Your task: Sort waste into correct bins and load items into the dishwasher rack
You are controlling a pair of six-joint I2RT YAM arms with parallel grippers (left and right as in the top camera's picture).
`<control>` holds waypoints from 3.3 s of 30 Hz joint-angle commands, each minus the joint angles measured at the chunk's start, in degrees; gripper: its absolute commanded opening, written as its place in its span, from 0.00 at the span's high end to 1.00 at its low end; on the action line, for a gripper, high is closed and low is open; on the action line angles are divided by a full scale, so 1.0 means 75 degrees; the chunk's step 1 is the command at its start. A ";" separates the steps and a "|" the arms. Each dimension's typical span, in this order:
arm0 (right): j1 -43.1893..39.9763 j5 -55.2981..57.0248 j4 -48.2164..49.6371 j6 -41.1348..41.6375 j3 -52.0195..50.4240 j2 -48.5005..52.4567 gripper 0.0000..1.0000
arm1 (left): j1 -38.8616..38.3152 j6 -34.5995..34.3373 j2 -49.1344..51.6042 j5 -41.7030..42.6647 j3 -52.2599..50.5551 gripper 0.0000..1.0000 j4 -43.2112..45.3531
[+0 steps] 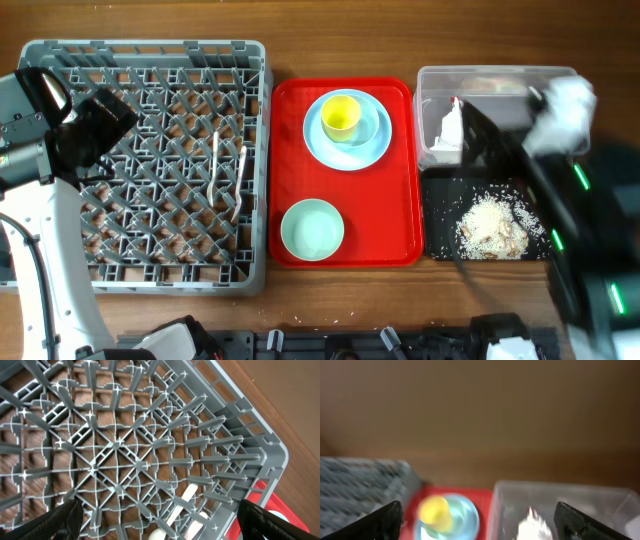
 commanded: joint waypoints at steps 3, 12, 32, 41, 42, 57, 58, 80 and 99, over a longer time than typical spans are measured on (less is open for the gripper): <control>-0.0026 0.1061 -0.1017 0.0947 0.0079 -0.3194 0.00 | 0.0041 -0.0047 0.0009 0.0090 0.0079 0.00 0.0017; -0.0026 0.3229 -0.3034 0.1813 0.0070 -0.5033 0.00 | 0.0041 -0.0047 0.0009 0.0090 0.0079 0.00 0.0017; -0.0026 0.3182 -0.5613 0.2183 0.0073 -0.5033 0.00 | 0.0041 -0.0047 0.0009 0.0090 0.0079 0.00 0.0055; -0.0026 0.3182 -0.5613 0.2180 0.0073 -0.5033 0.00 | 0.0015 -0.0560 0.0012 0.2320 0.0076 0.00 0.0411; -0.0026 0.3182 -0.5613 0.2180 0.0073 -0.5033 0.00 | -0.0064 -0.0527 0.0050 0.2946 0.0076 0.00 0.0029; -0.0026 0.3182 -0.5613 0.2180 0.0073 -0.5033 0.00 | -0.5473 0.0647 0.0067 0.3174 0.0041 0.61 -0.0323; -0.0026 0.3182 -0.5613 0.2180 0.0073 -0.5033 0.00 | -0.5826 0.0647 0.0073 0.3115 -0.0029 0.67 -0.0350; -0.0026 0.3182 -0.5613 0.2180 0.0073 -0.5033 0.00 | -1.0124 -0.1629 0.2661 -0.1658 -0.2224 0.80 0.1110; -0.0026 0.3182 -0.5613 0.2180 0.0073 -0.5033 0.00 | -0.9014 -0.0527 0.1784 -0.0522 0.1192 0.96 0.0087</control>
